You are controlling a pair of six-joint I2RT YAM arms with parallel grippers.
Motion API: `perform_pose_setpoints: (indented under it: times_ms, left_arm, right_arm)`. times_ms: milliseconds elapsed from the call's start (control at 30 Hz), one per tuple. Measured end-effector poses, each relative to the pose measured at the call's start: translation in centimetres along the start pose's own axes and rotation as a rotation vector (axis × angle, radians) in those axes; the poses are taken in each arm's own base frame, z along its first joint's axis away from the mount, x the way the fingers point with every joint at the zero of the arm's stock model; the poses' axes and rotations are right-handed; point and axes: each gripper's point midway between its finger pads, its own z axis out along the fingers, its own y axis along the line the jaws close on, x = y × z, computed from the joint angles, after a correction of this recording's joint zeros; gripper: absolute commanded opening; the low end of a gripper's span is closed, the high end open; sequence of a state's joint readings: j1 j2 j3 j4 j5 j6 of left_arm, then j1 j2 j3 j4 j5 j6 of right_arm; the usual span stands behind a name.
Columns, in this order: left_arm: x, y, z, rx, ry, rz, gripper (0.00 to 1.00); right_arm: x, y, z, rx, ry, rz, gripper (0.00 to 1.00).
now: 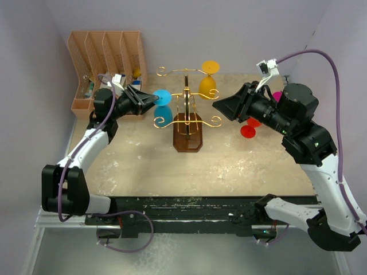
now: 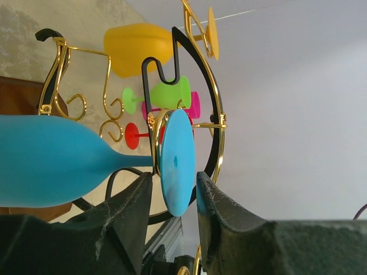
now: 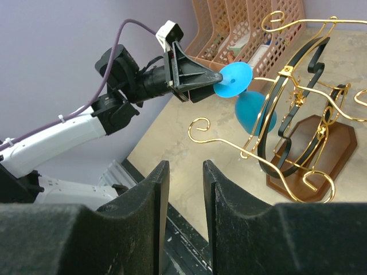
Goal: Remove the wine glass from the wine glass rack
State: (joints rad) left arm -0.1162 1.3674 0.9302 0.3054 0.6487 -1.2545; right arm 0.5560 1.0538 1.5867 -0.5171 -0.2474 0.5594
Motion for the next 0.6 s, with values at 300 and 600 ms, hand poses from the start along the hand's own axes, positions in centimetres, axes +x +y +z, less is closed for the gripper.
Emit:
perform_pose_setpoints:
  times_ms: [300, 600]
  left_arm:
    - [-0.11, 0.14, 0.54, 0.015, 0.005, -0.013, 0.12]
    - [0.1, 0.04, 0.56, 0.017, 0.02, -0.059, 0.01]
  right_arm:
    - [-0.03, -0.05, 0.01, 0.003, -0.002, 0.0, 0.32]
    - [-0.17, -0.29, 0.02, 0.016, -0.01, 0.0, 0.32]
